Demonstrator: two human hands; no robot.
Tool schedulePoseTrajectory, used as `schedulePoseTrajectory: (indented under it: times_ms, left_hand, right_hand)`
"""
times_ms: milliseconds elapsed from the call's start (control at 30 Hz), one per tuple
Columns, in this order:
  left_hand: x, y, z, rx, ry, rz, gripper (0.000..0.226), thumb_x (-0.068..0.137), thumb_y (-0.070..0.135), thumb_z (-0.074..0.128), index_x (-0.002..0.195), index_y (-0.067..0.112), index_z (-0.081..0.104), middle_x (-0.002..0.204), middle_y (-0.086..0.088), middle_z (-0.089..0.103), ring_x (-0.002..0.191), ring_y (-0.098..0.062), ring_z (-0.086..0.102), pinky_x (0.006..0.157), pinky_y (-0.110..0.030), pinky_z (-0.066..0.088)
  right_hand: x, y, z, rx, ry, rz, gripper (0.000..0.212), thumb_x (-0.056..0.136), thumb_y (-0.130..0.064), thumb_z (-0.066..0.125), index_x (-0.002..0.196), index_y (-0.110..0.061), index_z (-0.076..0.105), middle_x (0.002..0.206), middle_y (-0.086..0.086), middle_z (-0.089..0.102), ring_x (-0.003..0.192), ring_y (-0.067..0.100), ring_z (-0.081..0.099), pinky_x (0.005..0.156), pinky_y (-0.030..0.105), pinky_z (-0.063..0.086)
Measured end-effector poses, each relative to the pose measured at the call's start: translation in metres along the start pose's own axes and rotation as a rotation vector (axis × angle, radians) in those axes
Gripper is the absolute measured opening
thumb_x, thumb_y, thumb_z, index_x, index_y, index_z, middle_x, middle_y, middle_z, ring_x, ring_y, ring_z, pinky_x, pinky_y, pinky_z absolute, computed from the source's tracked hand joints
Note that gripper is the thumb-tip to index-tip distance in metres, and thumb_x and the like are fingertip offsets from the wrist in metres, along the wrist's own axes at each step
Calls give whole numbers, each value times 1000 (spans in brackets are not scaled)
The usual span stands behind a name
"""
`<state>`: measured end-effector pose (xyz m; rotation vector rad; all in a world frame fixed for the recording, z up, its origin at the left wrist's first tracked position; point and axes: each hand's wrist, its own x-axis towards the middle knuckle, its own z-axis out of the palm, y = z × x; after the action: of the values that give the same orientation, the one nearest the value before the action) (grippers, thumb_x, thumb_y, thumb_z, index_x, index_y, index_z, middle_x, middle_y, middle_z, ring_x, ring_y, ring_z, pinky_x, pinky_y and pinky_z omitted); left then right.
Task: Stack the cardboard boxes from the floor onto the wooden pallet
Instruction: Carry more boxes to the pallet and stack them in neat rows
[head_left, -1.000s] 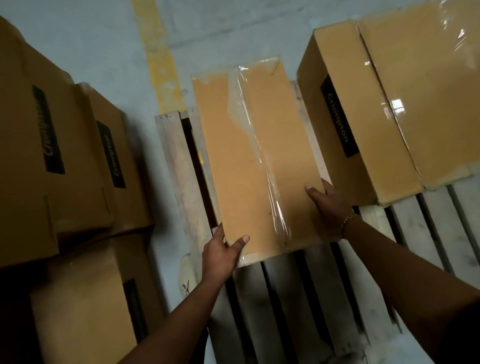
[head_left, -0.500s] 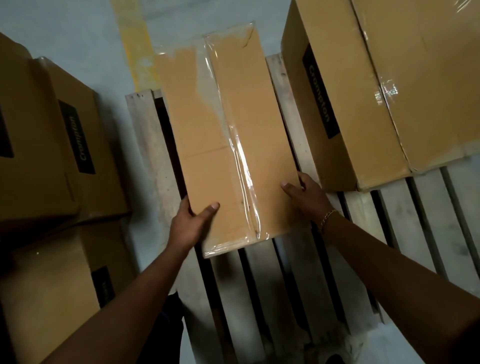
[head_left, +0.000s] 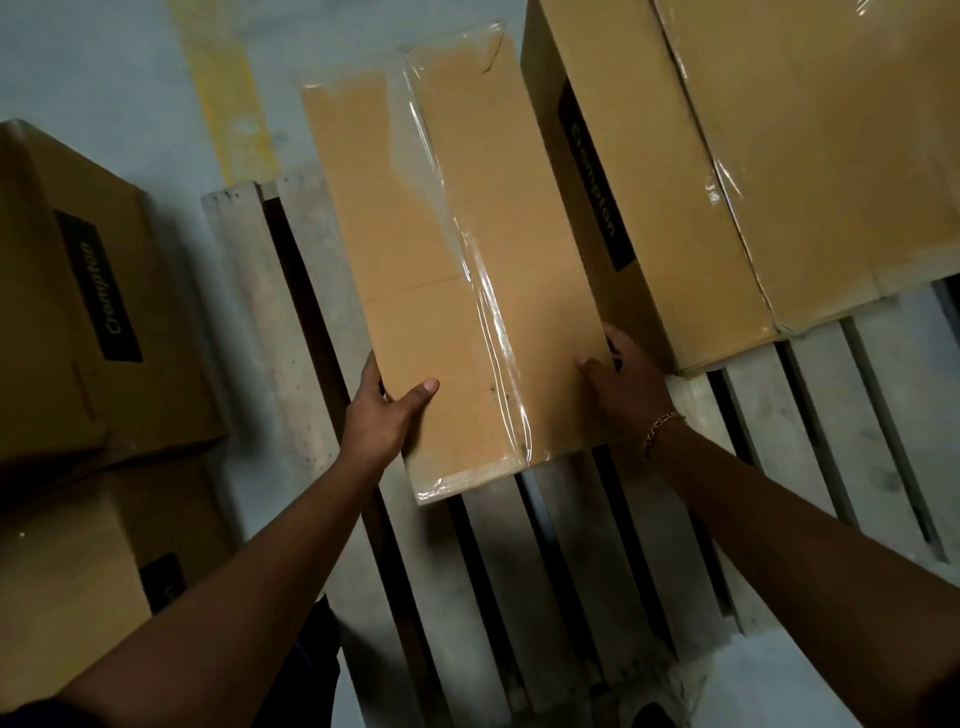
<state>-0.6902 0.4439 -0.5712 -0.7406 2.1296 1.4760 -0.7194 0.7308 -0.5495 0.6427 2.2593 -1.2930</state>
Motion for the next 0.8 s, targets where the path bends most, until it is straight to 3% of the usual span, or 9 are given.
schedulePoseTrajectory:
  times_ms: [67, 100, 200, 333, 433, 533, 800]
  left_hand:
    - [3, 4, 8, 25, -16, 0, 79, 91, 43, 76, 157, 31, 34, 145, 3, 57, 131, -23, 54, 111, -51, 45]
    - [4, 5, 11, 35, -16, -2, 79, 92, 43, 75, 158, 31, 32, 147, 2, 56, 131, -24, 54, 111, -50, 45]
    - [3, 9, 17, 37, -11, -21, 83, 91, 43, 75, 159, 30, 29, 148, 1, 55, 126, -23, 54, 108, -46, 46]
    - [4, 9, 21, 25, -17, -51, 96, 85, 47, 81, 159, 30, 23, 143, 7, 53, 127, -21, 53, 109, -45, 45]
    - [4, 8, 25, 30, -10, -48, 95, 84, 47, 82, 158, 30, 24, 146, 3, 53, 130, -23, 53, 111, -47, 45]
    - [2, 12, 37, 51, -28, -39, 93, 87, 46, 79, 159, 30, 22, 151, 0, 51, 127, -21, 51, 111, -47, 44]
    - [10, 21, 55, 32, -36, -26, 94, 87, 45, 80, 160, 29, 22, 152, 0, 50, 136, -29, 50, 114, -53, 43]
  right_hand:
    - [-4, 6, -6, 26, 13, 13, 47, 101, -11, 61, 147, -15, 50, 110, -21, 57, 95, -6, 56, 79, 4, 41]
    - [-6, 11, -8, 43, 20, 32, 49, 101, -11, 62, 148, -14, 49, 114, -20, 59, 97, -6, 57, 78, 1, 41]
    - [-24, 27, -8, 77, 122, 92, 55, 98, -21, 67, 150, -18, 49, 141, -2, 58, 122, 9, 54, 96, 20, 43]
    - [-57, 66, 10, 234, 352, 267, 68, 87, -40, 78, 146, -18, 53, 145, 5, 57, 130, 21, 54, 110, 42, 47]
    - [-65, 87, 30, 637, 227, 512, 85, 64, -57, 89, 127, -5, 66, 128, 18, 67, 121, 35, 62, 91, 42, 55]
    - [-63, 89, 39, 874, 109, 643, 59, 84, -49, 79, 131, -16, 66, 131, 5, 63, 122, 22, 56, 75, 34, 51]
    - [-32, 82, 18, 895, 132, 585, 38, 93, -41, 71, 127, -27, 62, 137, 0, 62, 128, 22, 58, 79, 38, 55]
